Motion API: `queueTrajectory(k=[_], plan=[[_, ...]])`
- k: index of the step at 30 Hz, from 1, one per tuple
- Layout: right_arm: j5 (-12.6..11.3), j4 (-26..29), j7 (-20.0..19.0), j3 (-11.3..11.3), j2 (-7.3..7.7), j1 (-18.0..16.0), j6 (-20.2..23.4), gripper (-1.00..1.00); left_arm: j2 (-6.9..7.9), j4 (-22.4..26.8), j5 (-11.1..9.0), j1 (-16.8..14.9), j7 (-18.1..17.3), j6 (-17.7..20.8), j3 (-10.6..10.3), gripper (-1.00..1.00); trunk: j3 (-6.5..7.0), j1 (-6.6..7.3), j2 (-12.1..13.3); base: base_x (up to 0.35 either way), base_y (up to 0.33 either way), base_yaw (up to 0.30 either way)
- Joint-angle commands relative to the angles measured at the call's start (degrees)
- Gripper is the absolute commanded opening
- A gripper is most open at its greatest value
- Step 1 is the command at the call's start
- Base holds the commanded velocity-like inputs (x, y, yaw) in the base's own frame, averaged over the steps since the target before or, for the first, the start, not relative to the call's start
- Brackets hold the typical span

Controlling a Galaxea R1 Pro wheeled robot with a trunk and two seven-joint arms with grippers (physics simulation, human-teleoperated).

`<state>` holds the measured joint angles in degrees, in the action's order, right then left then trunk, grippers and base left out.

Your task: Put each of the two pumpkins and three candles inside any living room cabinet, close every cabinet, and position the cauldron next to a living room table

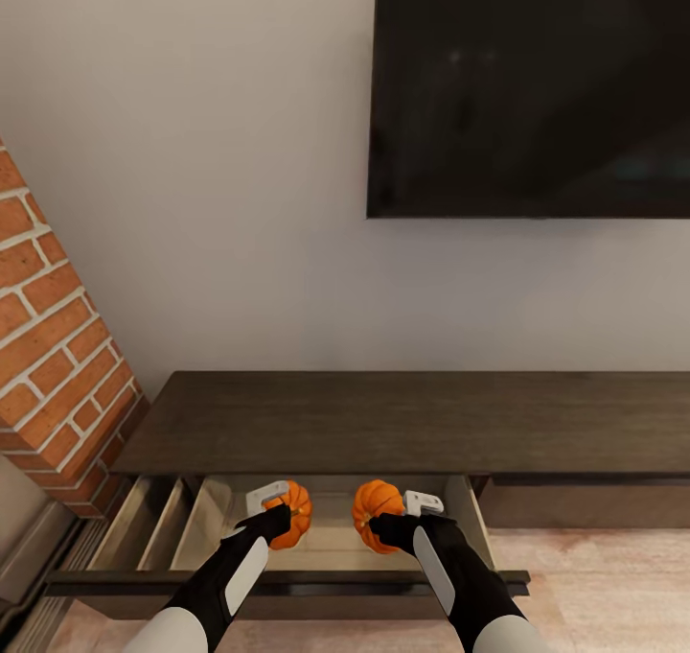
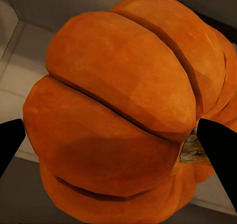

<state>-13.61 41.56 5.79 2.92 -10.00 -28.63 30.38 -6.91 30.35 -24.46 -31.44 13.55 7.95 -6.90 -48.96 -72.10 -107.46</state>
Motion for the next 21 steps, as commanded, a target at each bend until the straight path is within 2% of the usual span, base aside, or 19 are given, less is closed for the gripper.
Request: queueTrajectory(k=[1, 9, 14, 21], plan=[[-0.6, 0.1, 0.5, 0.1, 0.0, 0.0, 0.2, -1.0, 0.05, 0.1, -0.5, 0.0, 0.5, 0.2, -0.4, -1.0, -0.23, -0.22, -0.4, 0.0, 0.0, 0.0], [-0.6, 0.1, 0.5, 0.1, 0.0, 0.0, 0.2, -1.0, 0.05, 0.1, -0.5, 0.0, 0.5, 0.2, -0.4, -1.0, -1.67, -1.98, -3.6, 0.0, 0.0, 0.0], [-0.6, 0.1, 0.5, 0.1, 0.0, 0.0, 0.2, -1.0, 0.12, 0.1, -0.6, 0.0, 0.6, 0.1, -3.7, -1.0, -2.57, -3.07, -5.7, 0.0, 0.0, 0.0], [-0.5, 0.1, 0.5, 0.1, 0.0, 0.0, 0.1, -1.0, 0.14, 0.1, -0.6, 0.0, 0.6, 0.0, -4.3, -1.0, -3.82, -4.61, -8.5, 0.0, 0.0, 0.0]])
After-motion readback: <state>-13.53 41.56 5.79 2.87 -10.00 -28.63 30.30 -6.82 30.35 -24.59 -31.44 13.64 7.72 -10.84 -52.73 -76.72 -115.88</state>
